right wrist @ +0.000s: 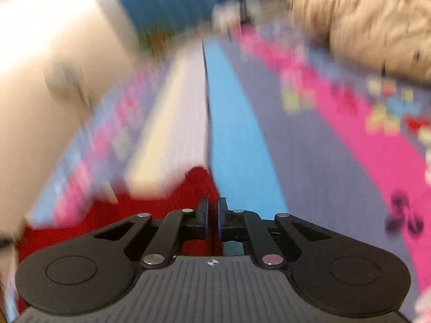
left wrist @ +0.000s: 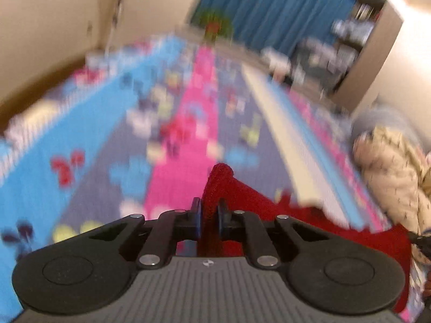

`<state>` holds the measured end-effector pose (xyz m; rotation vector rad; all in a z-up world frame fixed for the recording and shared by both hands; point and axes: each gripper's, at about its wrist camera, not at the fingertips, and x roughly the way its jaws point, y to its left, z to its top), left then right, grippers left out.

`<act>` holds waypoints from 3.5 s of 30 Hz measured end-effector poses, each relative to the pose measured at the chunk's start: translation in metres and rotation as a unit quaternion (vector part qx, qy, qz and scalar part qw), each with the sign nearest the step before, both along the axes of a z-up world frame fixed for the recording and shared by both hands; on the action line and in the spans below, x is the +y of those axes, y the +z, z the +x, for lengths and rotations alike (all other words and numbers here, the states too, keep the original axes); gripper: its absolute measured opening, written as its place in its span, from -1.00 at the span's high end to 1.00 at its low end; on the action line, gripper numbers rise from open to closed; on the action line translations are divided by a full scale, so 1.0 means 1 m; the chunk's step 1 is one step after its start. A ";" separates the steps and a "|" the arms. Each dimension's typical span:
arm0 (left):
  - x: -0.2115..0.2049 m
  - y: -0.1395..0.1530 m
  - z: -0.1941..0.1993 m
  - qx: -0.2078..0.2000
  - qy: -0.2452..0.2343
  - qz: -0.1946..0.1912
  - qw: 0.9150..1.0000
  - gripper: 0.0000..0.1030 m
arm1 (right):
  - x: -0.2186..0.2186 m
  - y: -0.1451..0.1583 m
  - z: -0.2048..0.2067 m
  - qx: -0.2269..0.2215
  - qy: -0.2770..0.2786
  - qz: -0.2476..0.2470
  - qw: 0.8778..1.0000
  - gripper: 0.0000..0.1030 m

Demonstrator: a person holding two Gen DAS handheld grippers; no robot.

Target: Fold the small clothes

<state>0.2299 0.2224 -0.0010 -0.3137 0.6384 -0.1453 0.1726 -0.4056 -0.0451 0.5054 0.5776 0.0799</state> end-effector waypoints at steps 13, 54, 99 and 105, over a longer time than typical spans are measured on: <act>-0.016 -0.071 0.061 0.124 0.014 0.074 0.989 0.76 | 0.019 -0.039 0.064 0.078 -0.032 -0.074 0.994 0.90; -0.011 -0.045 -0.094 0.210 -0.031 -0.008 0.977 0.12 | 0.045 -0.028 -0.065 0.176 0.069 -0.084 0.978 -0.12; -0.074 -0.047 -0.091 0.173 -0.074 0.218 0.958 0.10 | 0.069 -0.038 -0.062 0.184 0.121 -0.220 0.950 0.10; -0.066 -0.044 -0.102 0.169 -0.054 0.210 0.962 -0.06 | 0.074 -0.039 -0.061 0.194 0.120 -0.227 0.947 0.05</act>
